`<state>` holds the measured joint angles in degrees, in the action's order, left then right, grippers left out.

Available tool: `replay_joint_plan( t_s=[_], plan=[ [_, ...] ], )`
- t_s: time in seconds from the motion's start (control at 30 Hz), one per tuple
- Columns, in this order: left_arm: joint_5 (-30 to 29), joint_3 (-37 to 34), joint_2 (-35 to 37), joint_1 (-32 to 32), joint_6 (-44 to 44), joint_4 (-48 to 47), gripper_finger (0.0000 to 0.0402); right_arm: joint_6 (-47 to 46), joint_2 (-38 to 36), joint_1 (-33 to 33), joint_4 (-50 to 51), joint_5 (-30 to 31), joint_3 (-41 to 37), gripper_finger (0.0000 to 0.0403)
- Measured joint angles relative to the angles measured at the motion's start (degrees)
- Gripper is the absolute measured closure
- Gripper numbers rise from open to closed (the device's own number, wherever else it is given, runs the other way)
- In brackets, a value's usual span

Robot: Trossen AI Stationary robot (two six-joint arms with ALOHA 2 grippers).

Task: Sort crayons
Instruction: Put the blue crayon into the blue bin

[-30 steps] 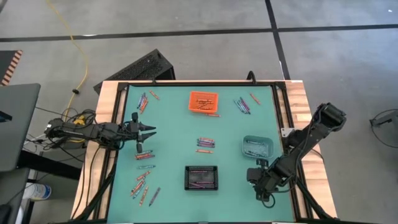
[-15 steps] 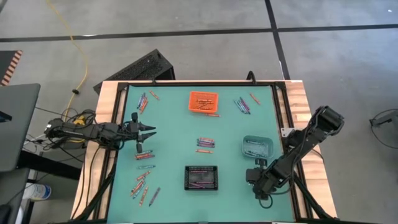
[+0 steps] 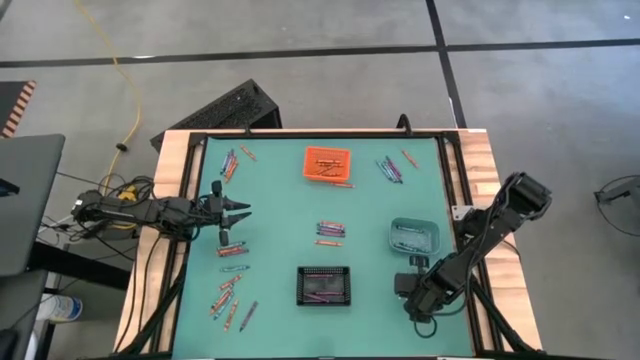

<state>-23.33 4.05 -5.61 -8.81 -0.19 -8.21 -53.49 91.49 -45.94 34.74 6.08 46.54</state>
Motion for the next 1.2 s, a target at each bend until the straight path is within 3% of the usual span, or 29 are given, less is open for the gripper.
replay_joint_plan(
  t_s=[0.2,0.57,0.9,1.2],
  plan=[
    [0.02,0.00,-0.02,-0.01,0.00,0.00,0.0316,-0.03,-2.86,1.16,-0.77,-0.42,-0.13,0.0398],
    [0.02,0.00,-0.02,-0.01,0.00,-0.02,0.0316,1.96,-13.83,4.72,-0.20,-0.50,0.00,0.0398],
    [0.02,0.00,-0.02,0.00,-0.01,-0.02,0.0316,22.15,-22.93,16.24,7.85,0.72,0.08,0.0399],
    [0.02,0.00,-0.02,0.01,0.00,-0.02,0.0316,37.26,-23.40,29.66,15.24,0.79,0.09,0.0397]
  ],
)
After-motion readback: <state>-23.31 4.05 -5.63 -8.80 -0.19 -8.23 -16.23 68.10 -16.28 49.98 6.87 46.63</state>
